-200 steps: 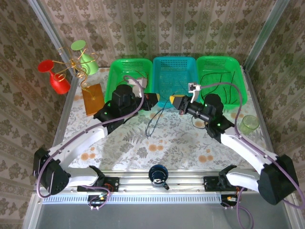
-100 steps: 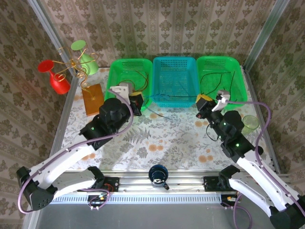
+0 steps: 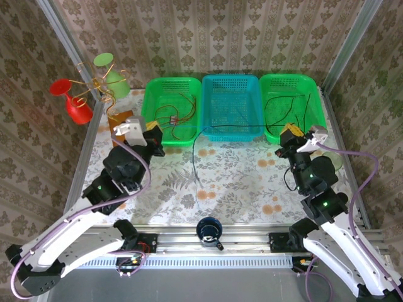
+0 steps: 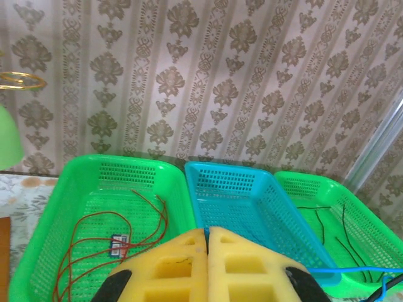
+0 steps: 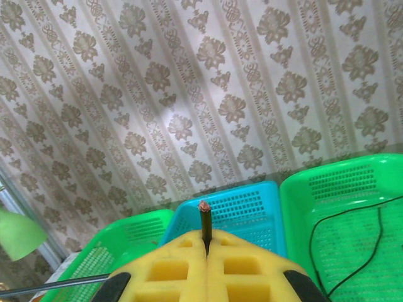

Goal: Untangle the cables

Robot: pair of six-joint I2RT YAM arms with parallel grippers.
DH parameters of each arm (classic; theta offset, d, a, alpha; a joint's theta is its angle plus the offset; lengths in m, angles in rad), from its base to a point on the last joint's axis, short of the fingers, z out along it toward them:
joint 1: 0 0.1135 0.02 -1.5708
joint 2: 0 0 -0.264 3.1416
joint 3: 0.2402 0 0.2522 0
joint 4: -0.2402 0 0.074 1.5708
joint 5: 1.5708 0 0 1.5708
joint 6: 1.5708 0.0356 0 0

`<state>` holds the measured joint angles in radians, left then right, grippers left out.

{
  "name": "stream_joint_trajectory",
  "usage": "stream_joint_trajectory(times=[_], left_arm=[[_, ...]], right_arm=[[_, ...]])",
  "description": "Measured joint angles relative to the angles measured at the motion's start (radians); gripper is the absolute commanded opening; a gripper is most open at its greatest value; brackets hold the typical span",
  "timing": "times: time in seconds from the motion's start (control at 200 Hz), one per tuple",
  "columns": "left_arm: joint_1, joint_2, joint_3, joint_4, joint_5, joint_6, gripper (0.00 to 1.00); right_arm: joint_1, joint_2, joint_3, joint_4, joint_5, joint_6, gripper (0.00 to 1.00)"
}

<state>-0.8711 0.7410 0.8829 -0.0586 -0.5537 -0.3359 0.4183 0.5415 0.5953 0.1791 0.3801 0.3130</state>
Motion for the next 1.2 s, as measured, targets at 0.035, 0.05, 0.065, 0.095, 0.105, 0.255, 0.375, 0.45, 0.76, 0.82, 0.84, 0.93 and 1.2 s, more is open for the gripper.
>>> stream_joint_trajectory(times=[0.035,0.05,0.065,0.095,0.105,0.255,0.375,0.45,0.76,0.82,0.84,0.93,1.2], left_arm=[[0.0,-0.013,-0.005,-0.006,-0.011,0.004,0.0],[0.0,-0.019,-0.007,-0.011,-0.017,0.005,0.0],[0.001,-0.023,-0.008,-0.014,-0.021,0.007,0.0],[0.001,-0.032,-0.012,-0.021,-0.027,0.01,0.0],[0.001,-0.035,-0.013,-0.023,-0.03,0.013,0.0],[0.004,-0.066,-0.019,-0.067,-0.05,0.019,0.0],[0.029,-0.085,-0.019,-0.116,-0.053,0.02,0.0],[0.055,-0.094,-0.021,-0.151,-0.051,0.019,0.0],[0.225,-0.111,-0.049,-0.289,0.038,-0.013,0.0],[0.257,-0.113,-0.052,-0.312,0.06,-0.019,0.0],[0.267,-0.113,-0.053,-0.318,0.067,-0.02,0.0],[0.318,-0.117,-0.054,-0.341,0.097,-0.026,0.0],[0.541,-0.135,-0.098,-0.378,0.224,-0.031,0.0]], right_arm=[[-0.007,-0.005,0.0,-0.004,0.008,-0.005,0.0],[-0.011,-0.007,0.0,-0.005,0.01,-0.009,0.0],[-0.015,-0.008,0.0,-0.006,0.011,-0.011,0.0],[-0.021,-0.013,0.0,-0.007,0.013,-0.017,0.0],[-0.023,-0.014,0.0,-0.008,0.013,-0.019,0.0],[-0.056,-0.037,0.0,-0.023,0.022,-0.04,0.0],[-0.101,-0.058,0.0,-0.03,0.032,-0.054,0.0],[-0.137,-0.065,0.006,-0.033,0.032,-0.058,0.0],[-0.241,-0.065,0.056,-0.034,0.031,-0.101,0.0],[-0.252,-0.065,0.058,-0.035,0.029,-0.106,0.0],[-0.255,-0.065,0.059,-0.035,0.029,-0.108,0.0],[-0.267,-0.065,0.065,-0.043,0.029,-0.121,0.0],[-0.308,-0.08,0.079,-0.049,0.032,-0.165,0.0]])
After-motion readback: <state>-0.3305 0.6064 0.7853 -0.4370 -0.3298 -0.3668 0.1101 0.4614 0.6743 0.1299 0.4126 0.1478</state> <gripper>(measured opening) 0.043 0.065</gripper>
